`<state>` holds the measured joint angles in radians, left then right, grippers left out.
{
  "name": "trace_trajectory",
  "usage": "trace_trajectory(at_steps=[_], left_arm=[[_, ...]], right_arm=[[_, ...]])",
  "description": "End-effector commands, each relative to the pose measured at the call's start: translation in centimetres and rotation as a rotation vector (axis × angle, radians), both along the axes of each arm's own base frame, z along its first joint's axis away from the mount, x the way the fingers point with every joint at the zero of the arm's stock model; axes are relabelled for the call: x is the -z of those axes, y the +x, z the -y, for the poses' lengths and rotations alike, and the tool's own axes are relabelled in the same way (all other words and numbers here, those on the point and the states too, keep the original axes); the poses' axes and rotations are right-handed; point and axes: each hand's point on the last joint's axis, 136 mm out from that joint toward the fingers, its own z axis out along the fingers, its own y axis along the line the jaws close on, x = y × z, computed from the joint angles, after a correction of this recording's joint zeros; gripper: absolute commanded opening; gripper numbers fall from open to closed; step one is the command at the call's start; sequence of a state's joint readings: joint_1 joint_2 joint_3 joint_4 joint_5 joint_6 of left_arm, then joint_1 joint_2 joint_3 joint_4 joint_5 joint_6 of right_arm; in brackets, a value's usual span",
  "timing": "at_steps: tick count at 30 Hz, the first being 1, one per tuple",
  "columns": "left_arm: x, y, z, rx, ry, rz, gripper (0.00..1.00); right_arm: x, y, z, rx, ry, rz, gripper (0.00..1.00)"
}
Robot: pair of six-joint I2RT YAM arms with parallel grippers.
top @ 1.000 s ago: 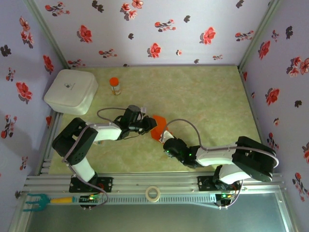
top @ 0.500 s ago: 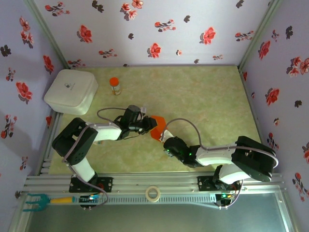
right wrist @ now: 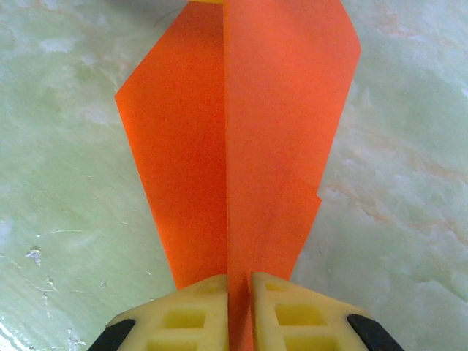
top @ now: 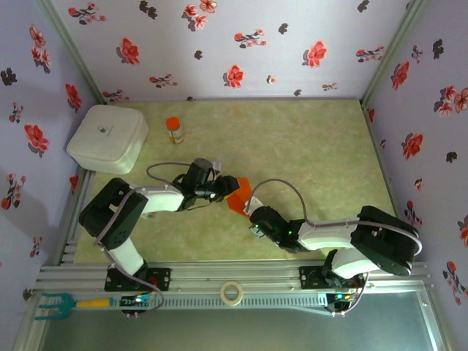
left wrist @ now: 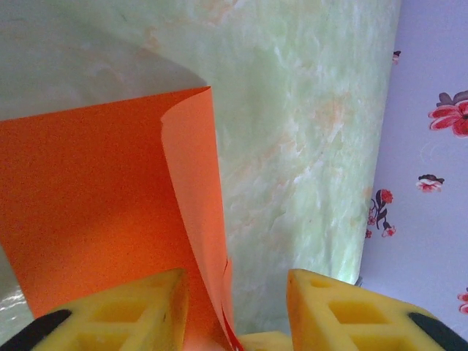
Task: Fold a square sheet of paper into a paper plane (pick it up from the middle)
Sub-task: Fourth fold the wing at the center of the table.
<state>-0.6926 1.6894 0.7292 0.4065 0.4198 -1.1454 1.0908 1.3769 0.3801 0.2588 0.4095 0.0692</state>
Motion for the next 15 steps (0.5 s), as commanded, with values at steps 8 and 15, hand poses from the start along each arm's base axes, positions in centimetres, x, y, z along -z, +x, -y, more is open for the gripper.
trace_trajectory(at_steps=[8,15], left_arm=[[0.32,0.73,0.22,0.01,0.025,0.0,0.35],[0.11,0.74,0.21,0.009,0.026,-0.001,0.14]], right_arm=[[-0.34,0.21,0.17,-0.003,0.017,0.013,0.17],[-0.46,0.45,0.16,0.012,0.027,0.012,0.2]])
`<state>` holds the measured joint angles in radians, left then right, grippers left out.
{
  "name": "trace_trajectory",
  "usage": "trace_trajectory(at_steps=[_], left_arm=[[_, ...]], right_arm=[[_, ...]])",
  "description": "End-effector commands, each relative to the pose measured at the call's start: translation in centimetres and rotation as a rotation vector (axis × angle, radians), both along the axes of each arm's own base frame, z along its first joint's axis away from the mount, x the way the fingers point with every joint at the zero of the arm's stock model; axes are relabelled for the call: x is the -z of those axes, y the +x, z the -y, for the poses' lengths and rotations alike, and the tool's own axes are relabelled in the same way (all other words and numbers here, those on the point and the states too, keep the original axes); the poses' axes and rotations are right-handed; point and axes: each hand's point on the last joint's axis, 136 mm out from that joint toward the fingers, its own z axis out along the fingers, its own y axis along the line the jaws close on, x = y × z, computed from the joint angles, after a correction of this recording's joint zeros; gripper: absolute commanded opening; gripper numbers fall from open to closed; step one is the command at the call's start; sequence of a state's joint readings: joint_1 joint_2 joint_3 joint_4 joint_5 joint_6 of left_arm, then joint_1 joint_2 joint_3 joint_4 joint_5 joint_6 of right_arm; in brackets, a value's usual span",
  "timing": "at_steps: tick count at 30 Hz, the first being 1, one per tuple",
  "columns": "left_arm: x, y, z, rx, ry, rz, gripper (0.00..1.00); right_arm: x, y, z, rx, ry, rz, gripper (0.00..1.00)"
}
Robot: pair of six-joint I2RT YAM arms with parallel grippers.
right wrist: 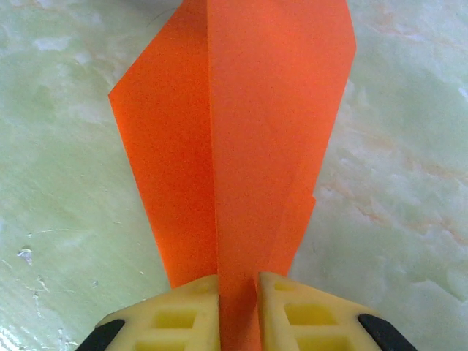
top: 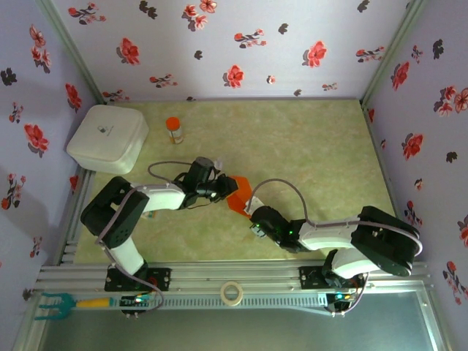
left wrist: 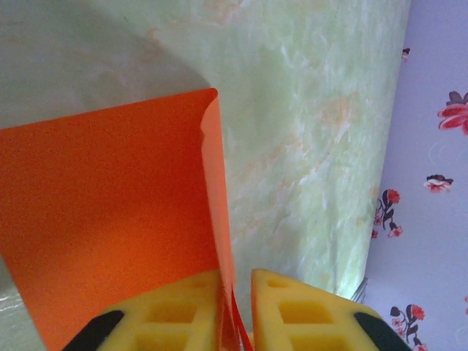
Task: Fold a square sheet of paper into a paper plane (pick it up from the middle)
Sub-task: Fourth fold the wing at the center of the table.
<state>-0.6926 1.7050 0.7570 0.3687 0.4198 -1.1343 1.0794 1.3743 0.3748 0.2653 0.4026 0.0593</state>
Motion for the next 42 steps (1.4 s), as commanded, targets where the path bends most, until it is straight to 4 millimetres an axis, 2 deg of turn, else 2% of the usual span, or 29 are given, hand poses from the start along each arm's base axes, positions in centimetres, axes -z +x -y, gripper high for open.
trace_trajectory(at_steps=[1,14,24,29,32,38,42], left_arm=[[-0.3,0.6,0.1,0.003,0.005,0.011,0.13],[-0.2,0.4,0.0,0.006,0.008,0.006,0.11],[-0.3,0.4,0.0,0.008,0.006,0.009,0.13],[-0.5,0.3,-0.1,0.014,0.013,0.018,0.25],[-1.5,0.2,-0.4,0.022,0.021,0.044,0.37],[-3.1,-0.5,-3.1,0.009,0.147,0.106,0.54],[-4.0,-0.7,-5.4,-0.019,0.242,0.145,0.6]], right_arm=[[-0.6,0.3,-0.1,0.012,0.028,0.012,0.21],[-0.7,0.8,-0.5,0.02,0.041,0.016,0.23],[-0.5,0.8,-0.4,0.024,0.036,0.009,0.15],[-0.5,0.8,-0.4,0.029,0.043,0.004,0.09],[-0.4,0.8,-0.2,0.038,0.053,-0.004,0.08],[-0.4,0.8,-0.3,0.046,0.079,-0.03,0.07],[-0.1,0.7,-0.2,0.057,0.093,-0.055,0.07]])
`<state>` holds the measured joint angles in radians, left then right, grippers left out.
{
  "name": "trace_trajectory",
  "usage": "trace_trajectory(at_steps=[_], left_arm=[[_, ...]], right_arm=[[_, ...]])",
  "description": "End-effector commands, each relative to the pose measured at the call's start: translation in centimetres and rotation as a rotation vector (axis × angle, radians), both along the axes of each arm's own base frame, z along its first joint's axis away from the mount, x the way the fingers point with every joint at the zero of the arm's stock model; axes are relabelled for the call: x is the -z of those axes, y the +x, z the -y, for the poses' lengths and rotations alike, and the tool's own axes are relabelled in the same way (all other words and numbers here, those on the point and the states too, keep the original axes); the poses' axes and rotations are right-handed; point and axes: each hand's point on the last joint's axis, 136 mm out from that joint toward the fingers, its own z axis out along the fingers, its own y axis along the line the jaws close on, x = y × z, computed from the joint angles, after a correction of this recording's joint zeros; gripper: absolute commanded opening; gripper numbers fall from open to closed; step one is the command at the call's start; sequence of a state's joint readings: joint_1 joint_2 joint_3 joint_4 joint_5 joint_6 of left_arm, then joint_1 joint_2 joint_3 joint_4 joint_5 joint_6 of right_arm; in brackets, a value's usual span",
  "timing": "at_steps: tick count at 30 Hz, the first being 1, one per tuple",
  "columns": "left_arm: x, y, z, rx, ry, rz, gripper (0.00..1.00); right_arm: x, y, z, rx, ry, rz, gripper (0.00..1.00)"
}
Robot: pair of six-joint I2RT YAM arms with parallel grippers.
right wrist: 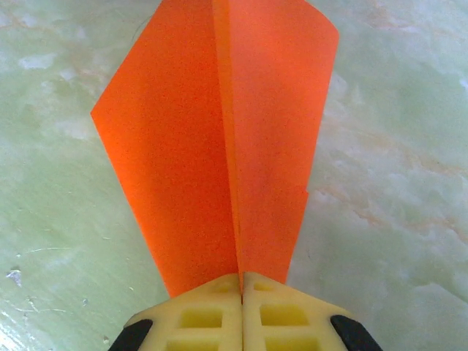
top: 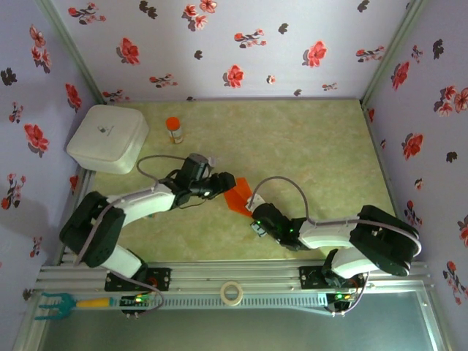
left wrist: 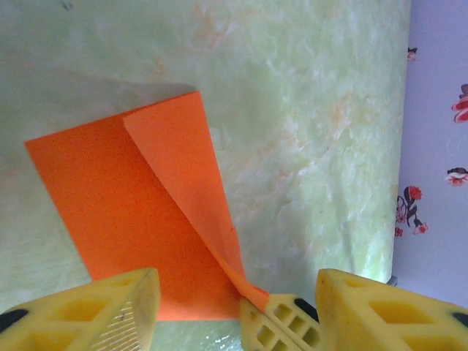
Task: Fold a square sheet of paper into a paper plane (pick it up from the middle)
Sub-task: Fourth fold the wing at the center of the table.
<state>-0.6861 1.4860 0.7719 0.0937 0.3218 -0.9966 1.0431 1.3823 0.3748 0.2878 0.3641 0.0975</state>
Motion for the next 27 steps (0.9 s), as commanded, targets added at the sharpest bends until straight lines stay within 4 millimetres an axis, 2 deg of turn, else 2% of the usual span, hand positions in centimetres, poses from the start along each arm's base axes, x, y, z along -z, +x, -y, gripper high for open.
trace_trajectory(at_steps=[1,7,15,27], left_arm=[[-0.3,0.1,-2.7,-0.028,0.132,0.046,0.6],[-1.4,0.0,-4.5,-0.066,0.161,0.085,0.61],[-1.7,0.0,-5.1,-0.074,0.154,0.11,0.55],[-2.2,0.2,-5.8,-0.104,0.151,0.137,0.51]], right_arm=[[-0.2,0.1,-0.2,0.025,0.046,-0.026,0.07],[0.0,-0.1,-0.5,0.018,0.077,-0.066,0.05],[0.2,-0.1,-0.8,0.02,0.109,-0.099,0.05],[0.2,-0.1,-0.8,0.031,0.17,-0.137,0.04]])
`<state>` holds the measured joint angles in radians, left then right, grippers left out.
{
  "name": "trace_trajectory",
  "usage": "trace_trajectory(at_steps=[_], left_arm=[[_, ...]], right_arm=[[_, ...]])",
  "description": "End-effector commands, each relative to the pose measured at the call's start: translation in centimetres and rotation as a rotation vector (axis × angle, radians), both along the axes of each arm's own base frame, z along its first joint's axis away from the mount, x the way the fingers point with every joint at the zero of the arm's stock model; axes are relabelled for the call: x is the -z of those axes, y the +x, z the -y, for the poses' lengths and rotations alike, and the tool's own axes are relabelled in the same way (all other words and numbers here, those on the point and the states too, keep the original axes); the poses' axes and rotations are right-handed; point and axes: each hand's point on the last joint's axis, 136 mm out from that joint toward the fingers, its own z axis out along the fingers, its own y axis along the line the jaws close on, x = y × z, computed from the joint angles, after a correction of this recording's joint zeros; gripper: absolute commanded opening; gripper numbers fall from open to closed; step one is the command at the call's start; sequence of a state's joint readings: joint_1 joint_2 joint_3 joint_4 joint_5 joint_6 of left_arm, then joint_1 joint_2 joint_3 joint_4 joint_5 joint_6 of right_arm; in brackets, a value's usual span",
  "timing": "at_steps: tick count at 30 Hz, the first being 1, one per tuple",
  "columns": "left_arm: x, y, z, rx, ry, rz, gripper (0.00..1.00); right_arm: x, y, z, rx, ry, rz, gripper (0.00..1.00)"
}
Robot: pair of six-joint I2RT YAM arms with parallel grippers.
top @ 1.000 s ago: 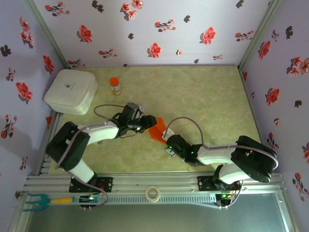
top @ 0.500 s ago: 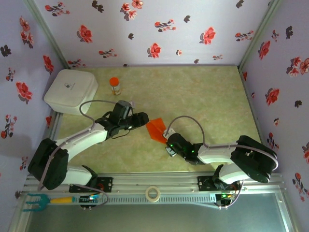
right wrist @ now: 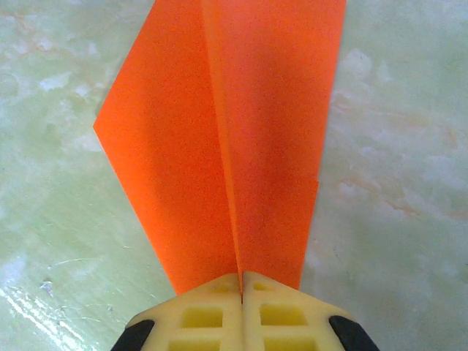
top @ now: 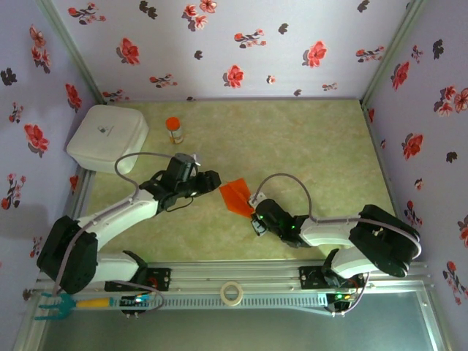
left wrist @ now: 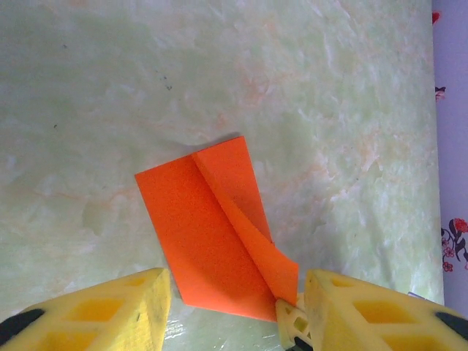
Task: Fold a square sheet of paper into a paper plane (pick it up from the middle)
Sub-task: Fourth fold the wing at the center of the table.
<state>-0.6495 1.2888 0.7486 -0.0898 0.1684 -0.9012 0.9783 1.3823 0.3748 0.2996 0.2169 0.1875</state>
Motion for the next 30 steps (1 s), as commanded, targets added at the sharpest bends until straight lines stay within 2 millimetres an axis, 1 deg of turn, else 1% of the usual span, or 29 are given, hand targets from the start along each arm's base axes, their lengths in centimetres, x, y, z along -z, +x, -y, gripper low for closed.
trace_trajectory(at_steps=[1,5,10,16,23,30], left_arm=[[0.4,0.0,-0.8,-0.013,0.025,0.019,0.51],[0.3,0.3,-0.7,-0.02,0.016,0.024,0.51],[0.6,0.5,-0.4,-0.019,0.01,0.013,0.5],[0.9,0.5,-0.1,-0.013,-0.002,0.001,0.5],[1.4,0.6,0.8,0.008,-0.025,-0.021,0.5],[2.1,0.6,1.6,0.031,-0.044,-0.045,0.48]], right_arm=[[-0.1,0.0,-0.4,0.013,0.059,-0.022,0.04],[-0.3,0.1,-0.4,0.021,0.092,-0.037,0.04],[-0.3,0.2,-0.4,0.025,0.122,-0.056,0.04],[-0.1,0.1,-0.6,0.026,0.147,-0.092,0.05],[0.1,0.1,-1.3,0.033,0.204,-0.169,0.05],[0.8,0.2,-1.6,0.05,0.225,-0.268,0.06]])
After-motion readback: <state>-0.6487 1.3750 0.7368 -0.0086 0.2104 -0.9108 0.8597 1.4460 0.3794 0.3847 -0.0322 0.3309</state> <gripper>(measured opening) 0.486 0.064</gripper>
